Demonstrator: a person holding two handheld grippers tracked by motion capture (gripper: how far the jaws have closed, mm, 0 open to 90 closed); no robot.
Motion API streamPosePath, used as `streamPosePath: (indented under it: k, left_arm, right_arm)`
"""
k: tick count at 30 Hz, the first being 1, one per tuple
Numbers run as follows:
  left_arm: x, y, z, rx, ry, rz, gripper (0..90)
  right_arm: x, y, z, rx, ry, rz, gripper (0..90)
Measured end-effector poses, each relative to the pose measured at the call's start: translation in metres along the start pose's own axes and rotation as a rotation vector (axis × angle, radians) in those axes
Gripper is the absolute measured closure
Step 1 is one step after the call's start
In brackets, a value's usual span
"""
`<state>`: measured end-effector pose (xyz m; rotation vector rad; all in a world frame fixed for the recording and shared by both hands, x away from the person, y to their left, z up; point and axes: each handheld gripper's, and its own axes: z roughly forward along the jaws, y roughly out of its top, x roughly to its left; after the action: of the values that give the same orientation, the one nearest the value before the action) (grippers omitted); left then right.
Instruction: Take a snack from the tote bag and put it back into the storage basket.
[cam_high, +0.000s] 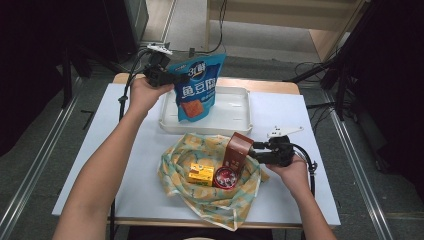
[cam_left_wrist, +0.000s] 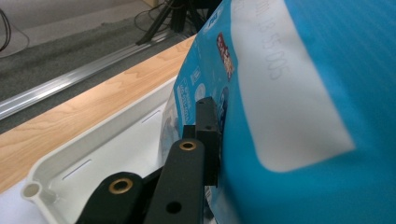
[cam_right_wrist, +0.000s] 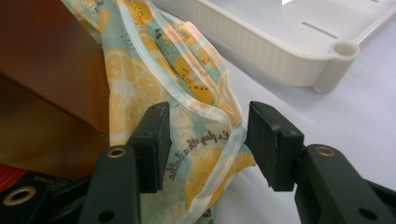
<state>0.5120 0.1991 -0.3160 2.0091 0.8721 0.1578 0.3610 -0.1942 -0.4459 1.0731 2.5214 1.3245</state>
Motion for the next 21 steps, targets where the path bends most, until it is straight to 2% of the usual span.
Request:
streamPosePath:
  k: [4,7,9,12,19,21]
  left_arm:
    - [-0.001,-0.003,-0.002,0.005,-0.002,0.001,73.5]
    - [-0.001,-0.005,-0.005,0.007,-0.012,-0.022,65.2]
    - [-0.002,-0.008,-0.007,-0.002,-0.014,-0.028,63.3]
    - [-0.004,-0.012,-0.009,0.018,0.002,-0.010,59.3]
    - [-0.003,-0.026,-0.012,0.026,-0.002,-0.022,56.1]
    - [-0.003,-0.030,-0.012,0.043,-0.009,-0.026,55.3]
  right_arm:
    - [0.000,0.000,0.001,0.002,0.001,0.001,51.4]
    - [0.000,0.000,0.001,0.002,0.002,0.003,51.4]
    - [0.000,0.000,0.001,0.003,0.000,0.003,51.4]
    - [0.000,0.000,0.001,0.003,0.001,0.002,51.4]
    - [-0.001,0.000,0.002,0.000,0.003,0.004,51.3]
    - [-0.001,0.001,0.002,-0.005,0.006,0.013,51.1]
